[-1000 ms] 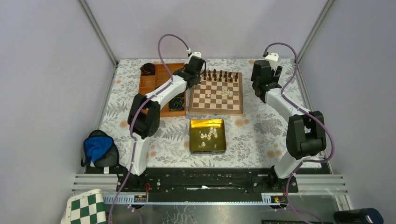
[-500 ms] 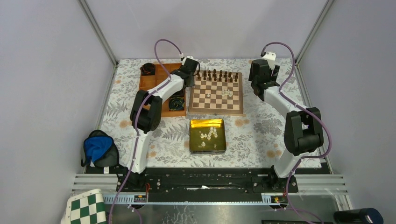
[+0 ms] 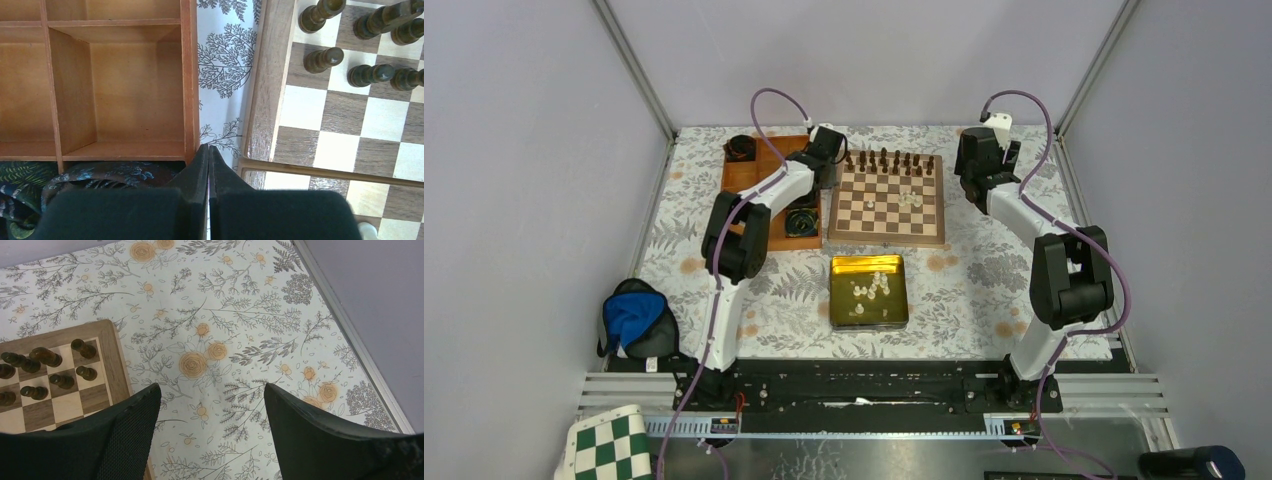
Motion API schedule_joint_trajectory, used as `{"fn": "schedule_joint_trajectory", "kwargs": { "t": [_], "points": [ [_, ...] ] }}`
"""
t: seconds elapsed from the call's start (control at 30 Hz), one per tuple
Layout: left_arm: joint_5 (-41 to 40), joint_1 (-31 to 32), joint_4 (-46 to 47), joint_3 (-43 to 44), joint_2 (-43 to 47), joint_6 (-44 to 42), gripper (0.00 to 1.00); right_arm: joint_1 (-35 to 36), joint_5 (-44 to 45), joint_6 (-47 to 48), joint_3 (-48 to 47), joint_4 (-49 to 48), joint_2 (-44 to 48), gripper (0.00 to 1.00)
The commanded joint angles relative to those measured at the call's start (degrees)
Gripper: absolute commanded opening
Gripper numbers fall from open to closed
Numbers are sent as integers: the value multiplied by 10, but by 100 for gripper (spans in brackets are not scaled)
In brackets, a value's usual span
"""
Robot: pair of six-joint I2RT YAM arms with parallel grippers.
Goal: Set up the chess pieces on the board
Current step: Move the distractor to the center of the board.
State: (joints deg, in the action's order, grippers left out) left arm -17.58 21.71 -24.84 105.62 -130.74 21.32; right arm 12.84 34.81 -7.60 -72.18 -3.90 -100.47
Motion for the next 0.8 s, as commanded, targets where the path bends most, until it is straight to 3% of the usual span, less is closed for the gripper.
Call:
{"fn": "schedule_joint_trajectory", "kwargs": {
  "t": [0.0,0.77],
  "points": [
    [-20,-20,-7,-18,-11,0,0,-1,-6,-9,-22,-3,-2,83],
    [-96,-81,-42,-105,37,62,0,-1,-42,-29,-9,-6,5,85]
  ]
}}
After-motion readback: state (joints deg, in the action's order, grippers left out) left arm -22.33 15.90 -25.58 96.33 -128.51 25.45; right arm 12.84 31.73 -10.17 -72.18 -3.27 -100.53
